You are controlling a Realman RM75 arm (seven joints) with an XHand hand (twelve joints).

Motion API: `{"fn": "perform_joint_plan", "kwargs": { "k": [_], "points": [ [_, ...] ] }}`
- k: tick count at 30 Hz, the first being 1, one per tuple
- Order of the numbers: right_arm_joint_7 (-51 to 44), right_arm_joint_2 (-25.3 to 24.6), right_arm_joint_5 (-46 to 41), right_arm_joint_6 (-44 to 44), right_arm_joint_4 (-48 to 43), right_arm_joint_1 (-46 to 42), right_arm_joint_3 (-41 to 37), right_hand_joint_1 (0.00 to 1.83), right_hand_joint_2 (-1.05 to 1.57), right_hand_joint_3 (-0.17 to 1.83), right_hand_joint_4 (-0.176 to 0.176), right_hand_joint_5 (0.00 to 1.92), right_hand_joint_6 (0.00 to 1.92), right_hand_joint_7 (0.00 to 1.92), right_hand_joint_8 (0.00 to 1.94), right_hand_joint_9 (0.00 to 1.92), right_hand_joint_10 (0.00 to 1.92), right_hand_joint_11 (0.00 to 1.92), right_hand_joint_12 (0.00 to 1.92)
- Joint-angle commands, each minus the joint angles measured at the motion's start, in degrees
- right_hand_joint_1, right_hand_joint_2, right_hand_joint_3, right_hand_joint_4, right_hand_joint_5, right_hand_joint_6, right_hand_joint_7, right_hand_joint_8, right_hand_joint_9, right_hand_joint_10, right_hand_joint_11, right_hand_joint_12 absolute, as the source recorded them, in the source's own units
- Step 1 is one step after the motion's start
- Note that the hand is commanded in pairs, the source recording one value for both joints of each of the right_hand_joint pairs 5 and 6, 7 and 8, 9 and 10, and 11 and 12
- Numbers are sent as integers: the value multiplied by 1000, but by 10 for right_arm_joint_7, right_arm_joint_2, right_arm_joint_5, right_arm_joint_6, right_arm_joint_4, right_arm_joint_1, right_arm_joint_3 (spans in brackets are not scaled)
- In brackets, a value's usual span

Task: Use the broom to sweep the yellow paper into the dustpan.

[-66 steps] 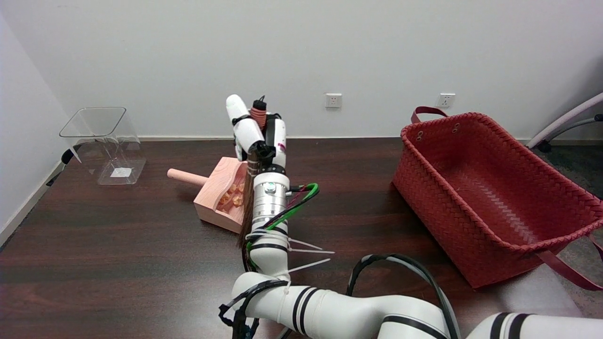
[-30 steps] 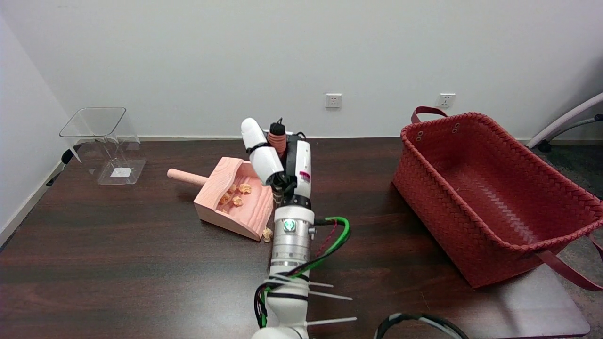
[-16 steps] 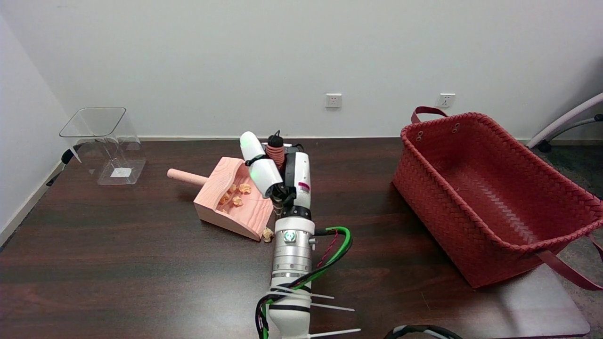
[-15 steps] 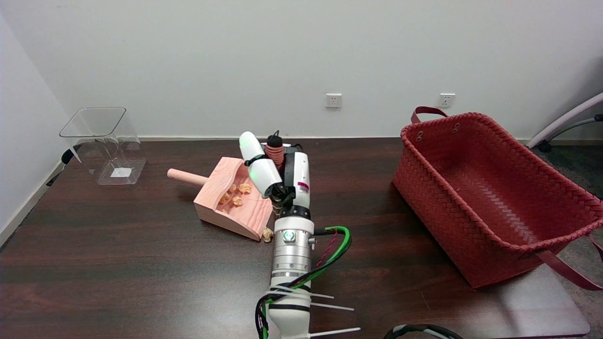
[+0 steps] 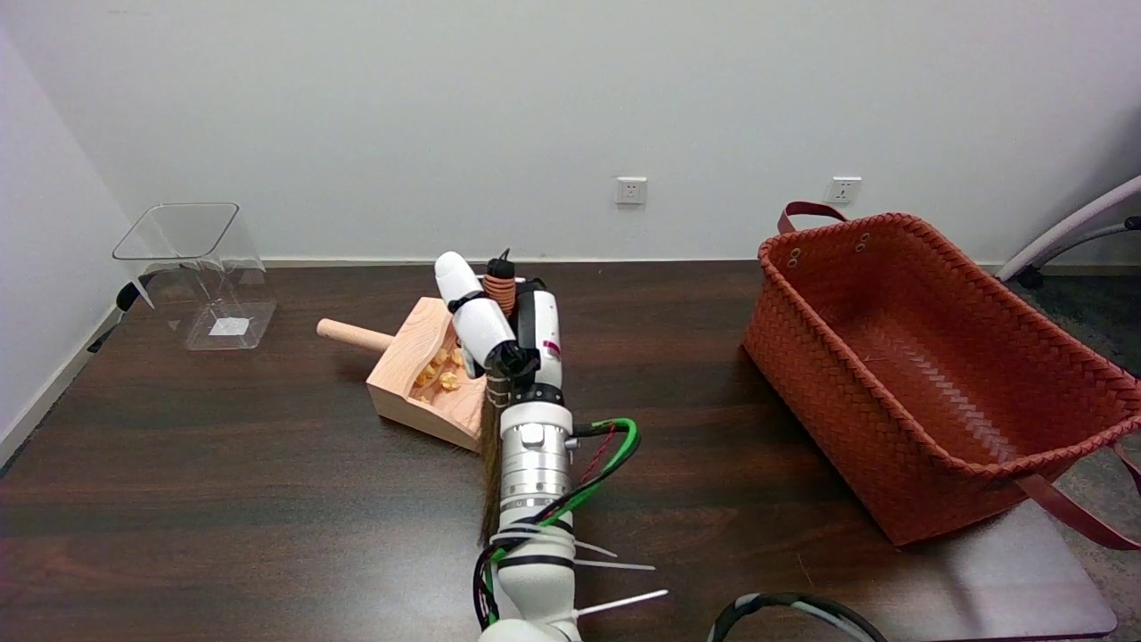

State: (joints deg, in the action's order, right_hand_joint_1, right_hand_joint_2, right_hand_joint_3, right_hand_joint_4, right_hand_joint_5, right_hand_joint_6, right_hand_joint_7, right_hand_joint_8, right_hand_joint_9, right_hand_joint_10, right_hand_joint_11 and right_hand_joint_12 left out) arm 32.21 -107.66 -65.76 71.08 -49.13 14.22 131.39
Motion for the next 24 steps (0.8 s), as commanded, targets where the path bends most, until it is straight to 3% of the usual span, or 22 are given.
{"fn": "perform_joint_plan", "kwargs": {
  "k": [1, 16, 24],
  "points": [
    [97, -4, -50, -58, 37, 54, 0, 638, 1571, 78, 0, 1920, 1920, 1794, 1794, 1920, 1920, 1920, 1920],
    [62, 16, 0, 13, 30, 74, -12, 637, 1571, 63, 0, 1920, 1920, 1798, 1798, 1920, 1920, 1920, 1920],
    [96, 20, 2, 27, 23, 81, -11, 634, 1571, 71, 0, 1920, 1920, 1802, 1802, 1920, 1920, 1920, 1920]
  ]
}}
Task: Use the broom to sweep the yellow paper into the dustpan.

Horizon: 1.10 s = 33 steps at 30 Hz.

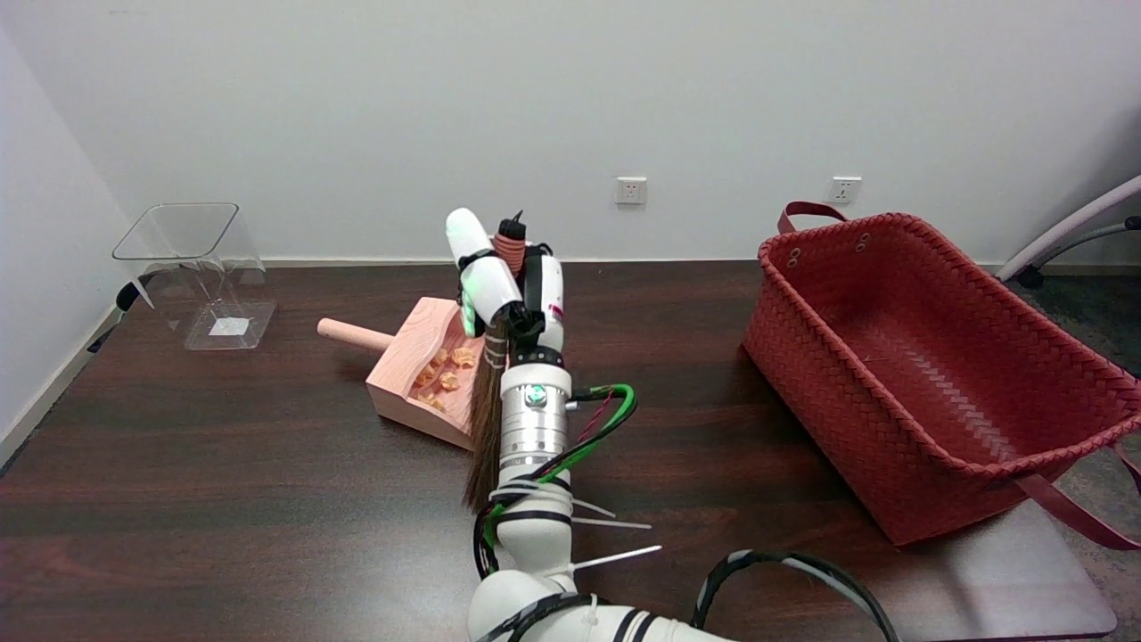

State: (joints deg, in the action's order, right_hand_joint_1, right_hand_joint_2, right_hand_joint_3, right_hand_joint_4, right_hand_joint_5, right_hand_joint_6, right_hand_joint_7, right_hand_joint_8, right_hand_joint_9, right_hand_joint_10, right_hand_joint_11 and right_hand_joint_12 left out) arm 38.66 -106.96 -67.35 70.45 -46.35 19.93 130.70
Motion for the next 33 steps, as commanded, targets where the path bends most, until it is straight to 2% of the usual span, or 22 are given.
{"fn": "perform_joint_plan", "kwargs": {
  "k": [1, 16, 33],
  "points": [
    [33, 14, 19, 39, -5, 24, -2, 632, 1571, 74, 0, 1920, 1920, 1803, 1803, 1920, 1920, 1920, 1920],
    [34, 16, 37, 63, -6, 28, -4, 627, 1571, 86, 0, 1920, 1920, 1807, 1807, 1920, 1920, 1920, 1920],
    [56, 64, 37, 60, -56, 25, -3, 626, 1571, 91, 0, 1920, 1920, 1814, 1814, 1920, 1920, 1920, 1920]
  ]
}}
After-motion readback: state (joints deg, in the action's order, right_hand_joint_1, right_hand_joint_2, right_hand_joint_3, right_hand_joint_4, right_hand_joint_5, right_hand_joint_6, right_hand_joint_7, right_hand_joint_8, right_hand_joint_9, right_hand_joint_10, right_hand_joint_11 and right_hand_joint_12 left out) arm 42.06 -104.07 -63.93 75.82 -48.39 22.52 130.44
